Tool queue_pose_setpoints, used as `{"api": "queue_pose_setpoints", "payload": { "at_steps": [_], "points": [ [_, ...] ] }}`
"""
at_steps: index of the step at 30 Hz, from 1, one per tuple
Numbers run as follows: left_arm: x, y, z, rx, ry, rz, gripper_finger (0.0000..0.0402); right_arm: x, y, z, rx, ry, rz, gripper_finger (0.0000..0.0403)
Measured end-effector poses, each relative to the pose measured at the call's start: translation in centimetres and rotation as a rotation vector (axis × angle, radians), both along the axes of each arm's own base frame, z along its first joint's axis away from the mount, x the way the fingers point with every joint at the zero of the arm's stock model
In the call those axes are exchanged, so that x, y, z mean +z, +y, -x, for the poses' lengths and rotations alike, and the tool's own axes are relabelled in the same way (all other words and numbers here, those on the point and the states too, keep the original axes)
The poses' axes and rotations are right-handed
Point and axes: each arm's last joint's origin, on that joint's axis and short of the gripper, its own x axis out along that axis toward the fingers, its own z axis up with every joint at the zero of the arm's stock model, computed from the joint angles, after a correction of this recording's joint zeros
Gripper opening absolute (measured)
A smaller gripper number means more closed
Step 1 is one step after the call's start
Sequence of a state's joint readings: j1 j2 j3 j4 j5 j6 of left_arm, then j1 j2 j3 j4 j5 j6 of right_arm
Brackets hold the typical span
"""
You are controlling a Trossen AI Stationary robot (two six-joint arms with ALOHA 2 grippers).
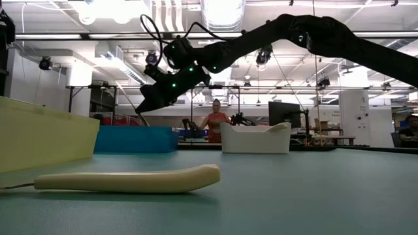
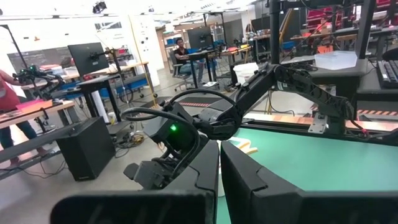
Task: Sort silverware by color (type)
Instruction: Put the gold knife into the blue bin
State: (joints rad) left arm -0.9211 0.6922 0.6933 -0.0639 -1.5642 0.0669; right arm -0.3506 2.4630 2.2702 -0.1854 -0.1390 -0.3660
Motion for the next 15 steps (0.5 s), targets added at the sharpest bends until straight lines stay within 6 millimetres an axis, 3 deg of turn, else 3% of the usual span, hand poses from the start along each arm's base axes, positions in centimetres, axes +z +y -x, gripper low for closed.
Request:
{"api": "queue_pose_setpoints", "payload": {
  "at_steps": [15],
  "points": [
    [0.03, 0.0, 0.0, 0.0, -0.003, 0.004, 0.0, -0.15, 0.1, 0.04, 0.002, 0.016, -0.005, 0.0013]
  ]
}}
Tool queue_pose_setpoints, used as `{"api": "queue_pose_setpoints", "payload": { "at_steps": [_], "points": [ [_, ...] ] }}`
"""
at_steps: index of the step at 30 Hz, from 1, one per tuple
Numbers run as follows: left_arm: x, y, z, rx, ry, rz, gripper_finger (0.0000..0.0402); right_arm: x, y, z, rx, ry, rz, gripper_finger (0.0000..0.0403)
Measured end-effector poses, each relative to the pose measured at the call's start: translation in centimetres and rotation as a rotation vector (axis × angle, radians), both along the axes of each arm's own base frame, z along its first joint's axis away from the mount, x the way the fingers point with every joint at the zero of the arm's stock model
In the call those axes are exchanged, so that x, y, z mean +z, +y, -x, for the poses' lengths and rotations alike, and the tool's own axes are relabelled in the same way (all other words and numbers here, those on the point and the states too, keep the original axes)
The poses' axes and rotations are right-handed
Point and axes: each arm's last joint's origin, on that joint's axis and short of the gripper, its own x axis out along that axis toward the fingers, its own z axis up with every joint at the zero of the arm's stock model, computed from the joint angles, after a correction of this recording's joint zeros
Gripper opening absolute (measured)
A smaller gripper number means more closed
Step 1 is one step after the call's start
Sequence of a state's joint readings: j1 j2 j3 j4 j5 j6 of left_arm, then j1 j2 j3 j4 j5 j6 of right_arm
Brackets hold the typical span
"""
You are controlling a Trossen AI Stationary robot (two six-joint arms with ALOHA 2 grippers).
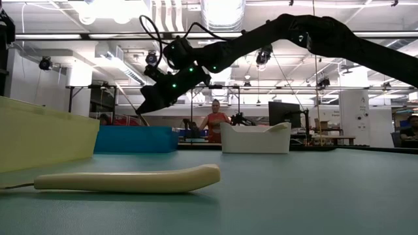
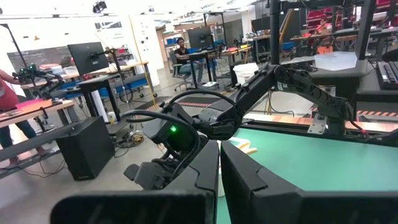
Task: Sort silverware by color (type)
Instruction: Put the gold knife into the blue bin, then put the yellow knife into the white bin
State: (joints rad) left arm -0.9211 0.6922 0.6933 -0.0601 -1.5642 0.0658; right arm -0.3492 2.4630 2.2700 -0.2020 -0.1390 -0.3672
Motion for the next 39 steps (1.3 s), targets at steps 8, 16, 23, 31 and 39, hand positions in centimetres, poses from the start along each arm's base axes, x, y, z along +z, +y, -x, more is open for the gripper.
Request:
{"api": "queue_pose_setpoints", "payload": {
  "at_steps": [8, 16, 23, 31, 39],
  "points": [
    [0.05, 0.0, 0.0, 0.0, -0.005, 0.007, 0.0, -0.01, 0.01, 0.02, 0.012, 0.008, 0.022, 0.0013],
    [0.1, 0.0, 0.0, 0.0, -0.009, 0.012, 0.0, 0.02, 0.03, 0.04, 0.012, 0.011, 0.02, 0.0027],
    [0.11, 0.0, 0.0, 0.0, -0.01, 0.013, 0.0, 0.03, 0.04, 0.05, 0.008, 0.009, 0.014, 0.0087],
    [0.13, 0.0, 0.0, 0.0, -0.015, 0.019, 0.0, 0.04, 0.04, 0.05, 0.005, 0.008, 0.005, 0.0108],
    [0.13, 0.0, 0.0, 0.0, -0.032, 0.042, 0.0, 0.16, 0.05, 0.08, 0.002, 0.008, 0.002, 0.0109]
  ]
}}
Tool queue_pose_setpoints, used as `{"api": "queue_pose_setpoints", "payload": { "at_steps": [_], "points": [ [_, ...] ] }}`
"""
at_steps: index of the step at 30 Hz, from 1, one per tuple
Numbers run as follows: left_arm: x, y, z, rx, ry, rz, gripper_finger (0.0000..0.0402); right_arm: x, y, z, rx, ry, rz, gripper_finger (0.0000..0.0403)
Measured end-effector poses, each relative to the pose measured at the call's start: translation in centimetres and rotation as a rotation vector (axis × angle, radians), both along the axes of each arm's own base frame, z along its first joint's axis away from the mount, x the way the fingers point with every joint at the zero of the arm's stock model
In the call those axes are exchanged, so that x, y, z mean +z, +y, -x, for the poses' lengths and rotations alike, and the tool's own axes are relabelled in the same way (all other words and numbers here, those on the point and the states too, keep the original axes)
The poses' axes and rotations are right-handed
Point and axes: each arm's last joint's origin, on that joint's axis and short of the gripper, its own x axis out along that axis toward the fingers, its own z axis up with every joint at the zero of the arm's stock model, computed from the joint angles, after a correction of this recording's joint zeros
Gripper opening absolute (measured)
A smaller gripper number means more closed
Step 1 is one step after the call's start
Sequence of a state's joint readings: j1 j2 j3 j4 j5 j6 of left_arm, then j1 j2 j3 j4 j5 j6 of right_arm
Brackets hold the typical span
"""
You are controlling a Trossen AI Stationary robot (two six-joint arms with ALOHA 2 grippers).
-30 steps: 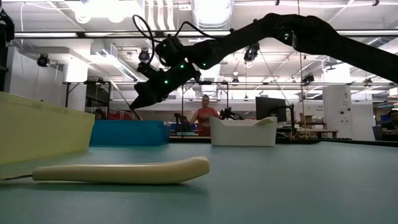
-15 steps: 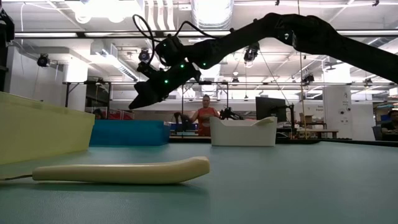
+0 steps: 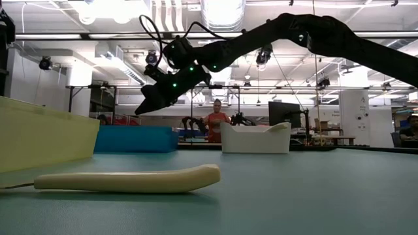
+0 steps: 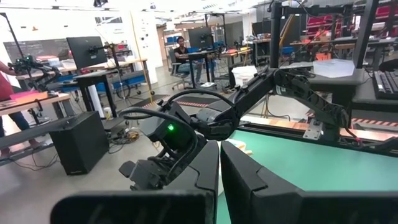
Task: Sort silverware by color (type)
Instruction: Put the yellow knife into the white bin
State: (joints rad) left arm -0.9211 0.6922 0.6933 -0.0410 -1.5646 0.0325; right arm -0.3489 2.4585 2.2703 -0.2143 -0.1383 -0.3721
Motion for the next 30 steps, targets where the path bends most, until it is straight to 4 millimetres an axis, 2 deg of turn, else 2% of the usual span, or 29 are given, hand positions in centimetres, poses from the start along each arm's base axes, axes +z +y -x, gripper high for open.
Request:
{"api": "queue_pose_setpoints", "payload": {
  "at_steps": [3, 9, 15, 22, 30],
  "points": [
    [0.0, 0.0, 0.0, -0.001, -0.01, 0.013, 0.0, 0.8, 0.1, 0.2, -0.008, -0.011, -0.013, 0.0107],
    [-0.1, -0.2, -0.2, -0.001, -0.02, 0.026, 0.0, 3.8, 0.7, 1.0, 0.001, -0.023, -0.01, 0.0094],
    [-0.5, -0.8, -0.6, -0.001, -0.028, 0.038, 0.0, 5.9, 2.1, 1.6, 0.139, -0.035, -0.083, 0.008],
    [-1.0, -1.7, -1.3, -0.001, -0.042, 0.056, 0.0, 7.7, 5.0, 1.8, 0.219, -0.015, -0.095, 0.0068],
    [-1.4, -2.9, -2.2, -0.001, -0.053, 0.072, 0.0, 12.0, 9.1, 3.1, 0.358, -0.048, -0.056, 0.0066]
  ]
}}
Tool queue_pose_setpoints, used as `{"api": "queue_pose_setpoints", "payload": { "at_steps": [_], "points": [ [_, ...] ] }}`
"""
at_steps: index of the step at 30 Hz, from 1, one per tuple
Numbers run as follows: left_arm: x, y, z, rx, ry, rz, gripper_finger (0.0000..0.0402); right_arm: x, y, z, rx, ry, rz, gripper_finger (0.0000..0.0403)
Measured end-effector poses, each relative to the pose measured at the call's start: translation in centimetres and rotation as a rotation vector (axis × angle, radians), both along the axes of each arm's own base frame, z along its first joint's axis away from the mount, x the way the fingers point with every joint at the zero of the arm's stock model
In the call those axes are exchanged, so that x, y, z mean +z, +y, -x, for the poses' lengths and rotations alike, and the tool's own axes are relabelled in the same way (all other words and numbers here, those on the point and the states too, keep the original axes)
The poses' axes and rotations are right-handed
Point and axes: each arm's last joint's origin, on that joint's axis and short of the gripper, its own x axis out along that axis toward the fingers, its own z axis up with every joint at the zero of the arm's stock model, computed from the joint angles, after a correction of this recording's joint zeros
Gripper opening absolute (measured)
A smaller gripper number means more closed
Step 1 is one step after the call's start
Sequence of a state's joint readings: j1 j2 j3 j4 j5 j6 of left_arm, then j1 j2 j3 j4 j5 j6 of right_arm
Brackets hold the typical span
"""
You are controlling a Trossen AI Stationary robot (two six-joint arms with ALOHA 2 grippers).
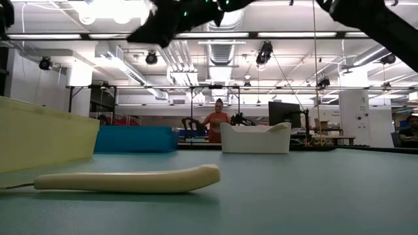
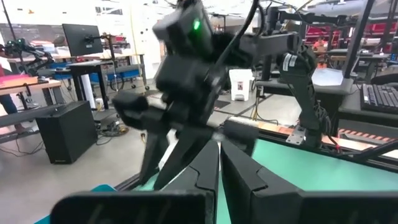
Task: Sort silverware by color (type)
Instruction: Put the yellow knife into the white bin
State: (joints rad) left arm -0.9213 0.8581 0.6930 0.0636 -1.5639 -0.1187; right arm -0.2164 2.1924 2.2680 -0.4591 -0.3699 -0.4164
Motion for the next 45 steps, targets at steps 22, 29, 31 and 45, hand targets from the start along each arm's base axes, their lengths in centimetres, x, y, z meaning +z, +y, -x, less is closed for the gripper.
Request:
{"api": "queue_pose_setpoints", "payload": {
  "at_steps": [22, 29, 31, 45],
  "points": [
    [3.4, -5.8, -4.6, 0.006, 0.13, -0.172, 0.0, 1.0, 4.2, 9.3, 0.062, -0.106, -0.053, 0.0063],
    [3.2, -6.6, -6.2, 0.035, 0.169, -0.216, 0.0, -0.1, 5.1, 14.3, 0.001, -0.157, -0.072, 0.0063],
    [3.0, -6.5, -6.6, 0.048, 0.176, -0.222, 0.0, -0.3, 5.5, 15.6, -0.017, -0.176, -0.084, 0.0063],
    [2.3, -3.8, -10.8, -0.313, 0.193, -0.11, 0.0, -0.9, 8.8, 22.4, -0.125, -0.231, -0.168, 0.0063]
  ]
}}
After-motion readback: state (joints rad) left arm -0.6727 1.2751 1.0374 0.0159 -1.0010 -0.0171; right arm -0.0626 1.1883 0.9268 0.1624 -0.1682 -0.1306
